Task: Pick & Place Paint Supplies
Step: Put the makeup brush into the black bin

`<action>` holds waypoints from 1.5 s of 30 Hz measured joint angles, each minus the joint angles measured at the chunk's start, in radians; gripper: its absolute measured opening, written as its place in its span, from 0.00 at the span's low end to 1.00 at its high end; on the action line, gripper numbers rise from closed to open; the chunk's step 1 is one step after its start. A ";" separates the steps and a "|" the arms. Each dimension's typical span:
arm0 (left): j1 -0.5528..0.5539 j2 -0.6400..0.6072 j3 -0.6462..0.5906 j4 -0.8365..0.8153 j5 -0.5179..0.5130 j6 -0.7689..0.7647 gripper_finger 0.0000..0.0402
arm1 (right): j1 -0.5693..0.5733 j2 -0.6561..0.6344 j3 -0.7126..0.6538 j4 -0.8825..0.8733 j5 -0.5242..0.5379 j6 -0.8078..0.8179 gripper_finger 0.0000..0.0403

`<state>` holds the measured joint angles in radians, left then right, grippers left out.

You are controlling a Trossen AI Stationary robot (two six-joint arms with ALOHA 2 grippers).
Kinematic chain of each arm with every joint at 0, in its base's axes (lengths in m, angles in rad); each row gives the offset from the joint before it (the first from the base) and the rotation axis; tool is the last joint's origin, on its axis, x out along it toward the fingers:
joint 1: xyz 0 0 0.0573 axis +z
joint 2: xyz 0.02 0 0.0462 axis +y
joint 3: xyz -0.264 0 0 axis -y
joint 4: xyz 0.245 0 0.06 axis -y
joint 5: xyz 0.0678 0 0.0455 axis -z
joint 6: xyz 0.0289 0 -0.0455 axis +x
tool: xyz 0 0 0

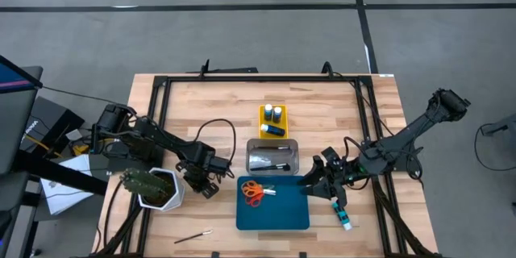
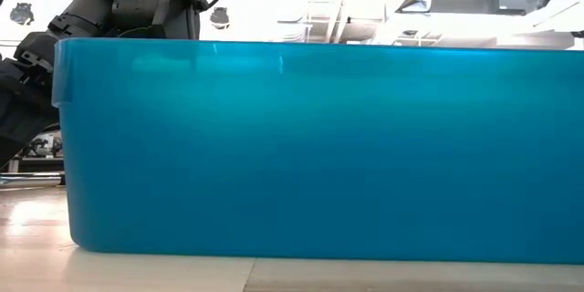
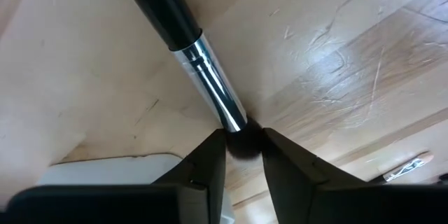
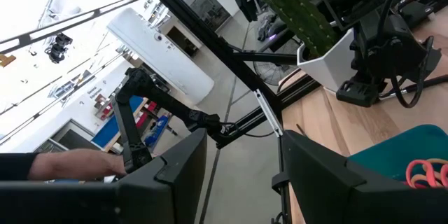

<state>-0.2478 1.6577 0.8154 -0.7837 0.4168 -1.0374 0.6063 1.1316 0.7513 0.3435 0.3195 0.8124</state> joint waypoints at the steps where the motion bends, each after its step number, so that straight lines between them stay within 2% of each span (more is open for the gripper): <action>1: 0.000 0.000 0.000 0.000 0.000 0.000 0.20 | 0.000 0.000 0.000 0.000 0.000 0.000 0.46; 16: 0.000 -0.001 0.000 -0.001 0.000 0.005 0.01 | 0.000 0.000 0.000 0.000 0.000 0.000 0.46; 26: 0.000 -0.001 0.000 0.000 0.000 0.016 0.00 | 0.000 0.000 0.000 0.000 0.000 0.000 0.46; 36: 0.000 -0.002 0.003 -0.001 -0.009 0.142 0.00 | 0.000 0.000 0.000 0.000 0.000 0.000 0.46; 45: 0.000 -0.069 0.010 -0.020 -0.099 0.192 0.00 | -0.001 0.000 0.000 -0.001 0.000 0.000 0.46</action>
<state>-0.2478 1.5890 0.8253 -0.8037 0.3180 -0.8451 0.6056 1.1316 0.7513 0.3421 0.3195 0.8128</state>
